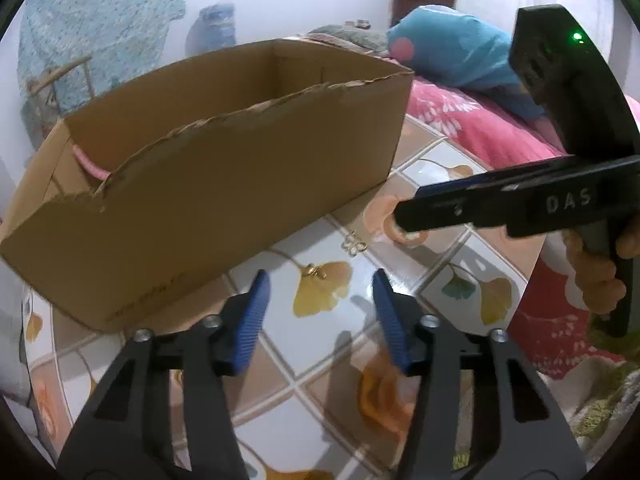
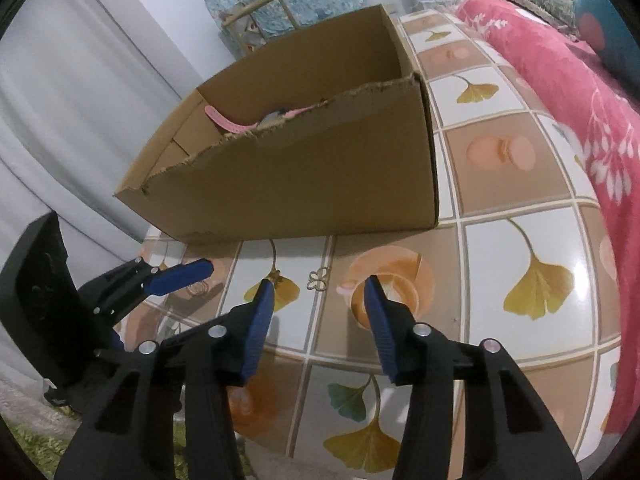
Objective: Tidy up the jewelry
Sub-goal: 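Withdraw both grippers to the gold flower earrings on the table, then close the left gripper on a gold flower earring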
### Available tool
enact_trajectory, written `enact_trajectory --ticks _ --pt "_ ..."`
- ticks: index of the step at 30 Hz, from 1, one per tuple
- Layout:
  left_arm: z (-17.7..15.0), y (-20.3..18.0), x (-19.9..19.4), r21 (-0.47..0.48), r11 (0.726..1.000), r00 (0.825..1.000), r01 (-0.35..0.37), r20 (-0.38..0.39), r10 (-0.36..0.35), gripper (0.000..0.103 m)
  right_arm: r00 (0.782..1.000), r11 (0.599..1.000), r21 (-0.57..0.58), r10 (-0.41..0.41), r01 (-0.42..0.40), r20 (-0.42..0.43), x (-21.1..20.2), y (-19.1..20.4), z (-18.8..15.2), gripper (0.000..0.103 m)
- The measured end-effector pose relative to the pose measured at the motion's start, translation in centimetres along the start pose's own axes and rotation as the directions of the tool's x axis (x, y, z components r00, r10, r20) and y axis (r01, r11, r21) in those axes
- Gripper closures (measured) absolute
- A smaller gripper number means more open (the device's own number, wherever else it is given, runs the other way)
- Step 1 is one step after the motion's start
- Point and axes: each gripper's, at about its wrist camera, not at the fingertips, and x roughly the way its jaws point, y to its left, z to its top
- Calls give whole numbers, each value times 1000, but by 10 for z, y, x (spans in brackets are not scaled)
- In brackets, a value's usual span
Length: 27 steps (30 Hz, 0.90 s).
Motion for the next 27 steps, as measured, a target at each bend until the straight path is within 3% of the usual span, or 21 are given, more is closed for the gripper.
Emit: enact_trajectory --ticks 3,6,18,27 --pt "3 -6 5 33 999 1000 25 0 -25 64 1000 1000 -1 -16 16 -6 2 0 -1 63" --pt "6 -10 12 55 998 1000 17 -5 -17 64 1000 1000 -1 -24 24 -8 4 -1 -2 64" --pt "10 9 33 -26 999 996 34 -85 -36 65 999 999 -7 -32 31 -18 10 1 -4 64" --pt "8 9 38 -16 1000 996 16 -90 -18 82 999 999 13 -33 33 -8 7 -4 -5 64"
